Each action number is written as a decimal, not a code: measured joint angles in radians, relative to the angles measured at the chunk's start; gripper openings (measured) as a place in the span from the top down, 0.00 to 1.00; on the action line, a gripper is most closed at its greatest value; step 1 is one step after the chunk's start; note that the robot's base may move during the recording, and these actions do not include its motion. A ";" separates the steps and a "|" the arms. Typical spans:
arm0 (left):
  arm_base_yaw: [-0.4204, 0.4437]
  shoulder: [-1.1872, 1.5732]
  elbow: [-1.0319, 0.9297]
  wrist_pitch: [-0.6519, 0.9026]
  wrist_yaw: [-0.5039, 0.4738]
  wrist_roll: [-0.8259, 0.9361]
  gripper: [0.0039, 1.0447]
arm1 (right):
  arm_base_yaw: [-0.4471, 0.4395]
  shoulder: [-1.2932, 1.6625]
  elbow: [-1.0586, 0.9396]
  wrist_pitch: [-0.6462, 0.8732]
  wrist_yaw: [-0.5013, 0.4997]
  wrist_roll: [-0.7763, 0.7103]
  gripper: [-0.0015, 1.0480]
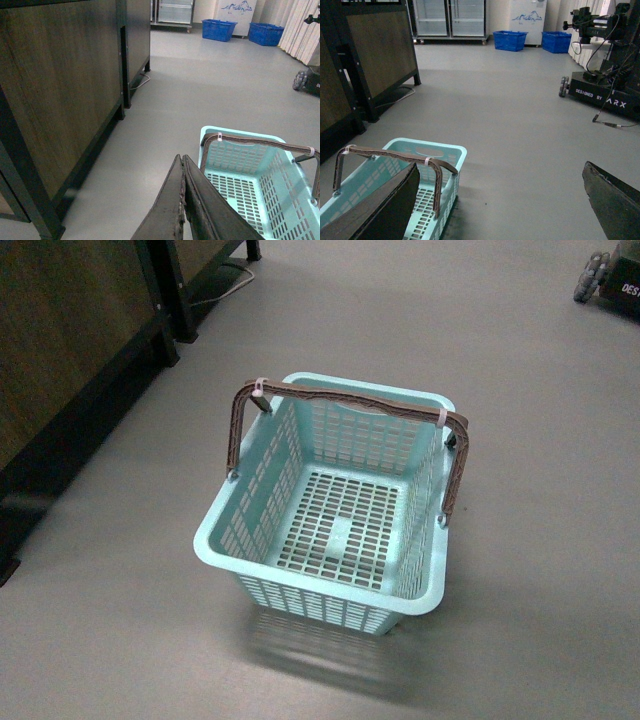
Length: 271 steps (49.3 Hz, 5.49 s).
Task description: Pick mango and avocado into basket
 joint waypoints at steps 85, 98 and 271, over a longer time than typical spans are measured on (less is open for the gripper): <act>-0.333 2.316 0.966 0.954 0.019 -1.282 0.07 | 0.000 0.000 0.000 0.000 0.000 0.000 0.07; -0.394 2.506 1.343 0.861 0.037 -1.333 0.07 | 0.000 0.000 0.000 0.000 0.000 0.000 0.07; -0.308 0.936 0.884 -0.296 -0.201 -1.487 0.92 | 0.000 0.000 0.000 0.000 0.000 0.000 0.07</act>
